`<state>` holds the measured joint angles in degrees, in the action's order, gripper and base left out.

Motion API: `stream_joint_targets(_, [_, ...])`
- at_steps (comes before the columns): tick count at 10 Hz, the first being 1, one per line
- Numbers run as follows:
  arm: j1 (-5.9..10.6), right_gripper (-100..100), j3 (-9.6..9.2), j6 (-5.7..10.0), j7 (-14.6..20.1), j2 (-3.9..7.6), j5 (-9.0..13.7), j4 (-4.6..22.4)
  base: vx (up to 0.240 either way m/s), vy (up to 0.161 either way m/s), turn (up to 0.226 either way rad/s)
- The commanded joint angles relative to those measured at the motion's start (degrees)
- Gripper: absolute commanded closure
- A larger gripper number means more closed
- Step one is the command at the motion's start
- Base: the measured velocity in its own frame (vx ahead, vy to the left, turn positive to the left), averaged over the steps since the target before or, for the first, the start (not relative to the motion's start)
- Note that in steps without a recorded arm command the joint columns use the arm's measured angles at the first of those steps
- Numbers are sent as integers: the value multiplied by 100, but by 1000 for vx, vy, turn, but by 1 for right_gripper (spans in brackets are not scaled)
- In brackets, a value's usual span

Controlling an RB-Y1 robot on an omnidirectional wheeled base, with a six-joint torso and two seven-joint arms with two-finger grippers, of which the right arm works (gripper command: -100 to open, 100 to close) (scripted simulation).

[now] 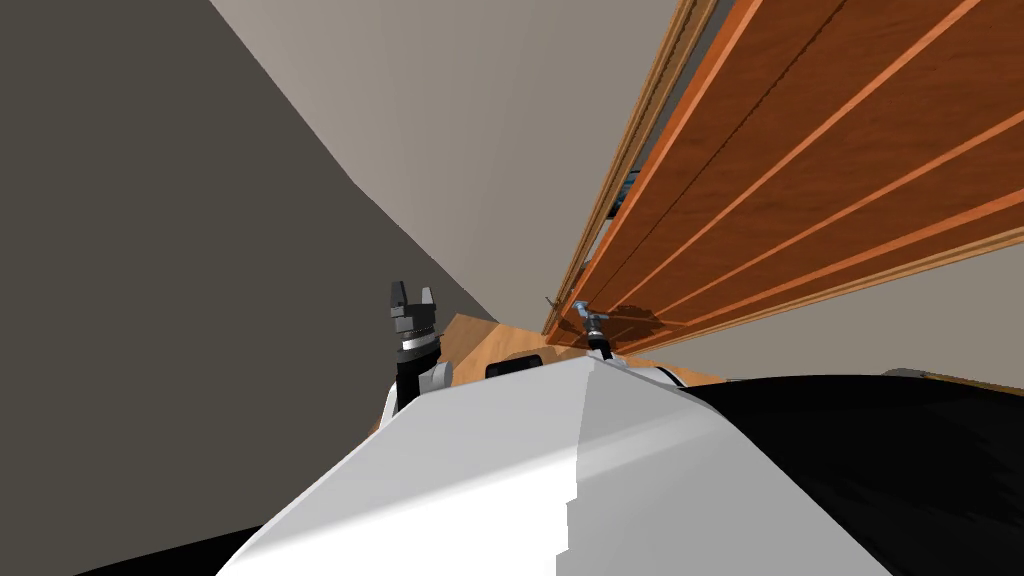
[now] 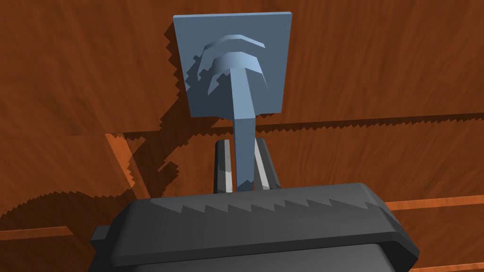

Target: Pull the door open

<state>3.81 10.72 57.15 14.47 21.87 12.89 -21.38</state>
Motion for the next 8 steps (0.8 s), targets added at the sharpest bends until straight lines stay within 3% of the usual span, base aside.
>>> stream_joint_targets(1, [33,100,18,54,14,38,11,134,-159,-6,14])
stream_joint_targets(4, [35,100,17,54,14,37,9,134,-209,4,8])
stream_joint_targets(5, [68,100,17,54,14,37,9,423,-153,-10,15])
stream_joint_targets(6, [192,100,17,183,14,37,9,788,-51,-6,-16])
stream_joint_targets(7, [35,100,17,54,14,37,9,134,-15,3,-42])
stream_joint_targets(8, [35,100,17,54,14,37,9,134,0,0,0])
